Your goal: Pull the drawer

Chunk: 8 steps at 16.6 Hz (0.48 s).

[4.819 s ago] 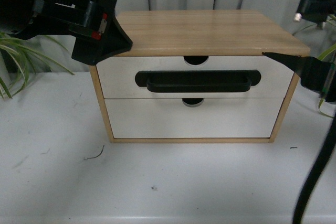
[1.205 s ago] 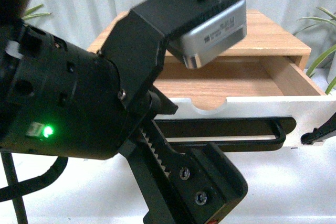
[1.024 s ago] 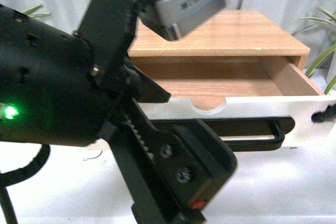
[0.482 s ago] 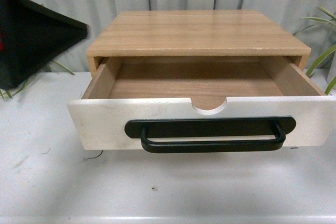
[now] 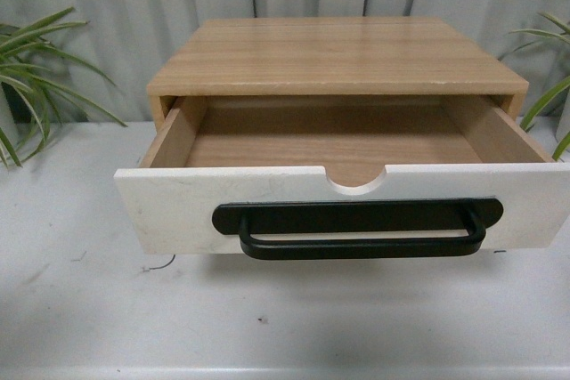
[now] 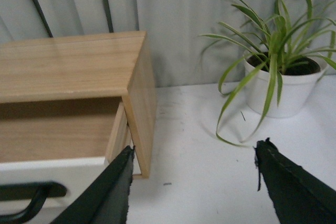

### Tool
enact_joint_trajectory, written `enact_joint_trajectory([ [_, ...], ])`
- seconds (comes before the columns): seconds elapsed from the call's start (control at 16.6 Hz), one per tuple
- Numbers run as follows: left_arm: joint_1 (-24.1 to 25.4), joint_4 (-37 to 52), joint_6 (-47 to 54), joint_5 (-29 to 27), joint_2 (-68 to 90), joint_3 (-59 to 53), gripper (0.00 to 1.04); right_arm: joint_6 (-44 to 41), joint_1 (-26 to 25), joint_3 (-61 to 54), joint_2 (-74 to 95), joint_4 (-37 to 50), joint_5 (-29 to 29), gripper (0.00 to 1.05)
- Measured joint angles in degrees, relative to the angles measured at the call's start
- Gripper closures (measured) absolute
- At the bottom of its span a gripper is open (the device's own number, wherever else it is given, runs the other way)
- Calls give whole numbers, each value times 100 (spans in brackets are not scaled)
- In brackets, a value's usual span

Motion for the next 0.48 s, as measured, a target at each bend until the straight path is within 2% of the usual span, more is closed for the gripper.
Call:
enact_joint_trajectory([
  [0.06, -363, -315, 273, -103, -568, -258, 43, -70, 238, -138, -754, -660, 422, 42],
  [0.12, -616, -442, 407, -350, -879, -297, 56, -114, 710, -188, -1453, -1121, 1025, 54],
  [0.18, -804, -601, 485, -612, -1104, -297, 68, -153, 1106, -256, -1915, -1185, 1200, 66],
  [0.3, -1189, -562, 514, -968, -1405, -424, 92, -173, 1075, -492, -2138, -1294, 1333, 90],
  [0.36, -1335, -866, 514, -1102, -1543, -466, 103, -175, 1084, -603, -2240, -1351, 1333, 101],
  [0.48, -1598, -1036, 527, -1384, -1849, -466, 103, -190, 1084, -693, -2531, -1419, 1333, 103],
])
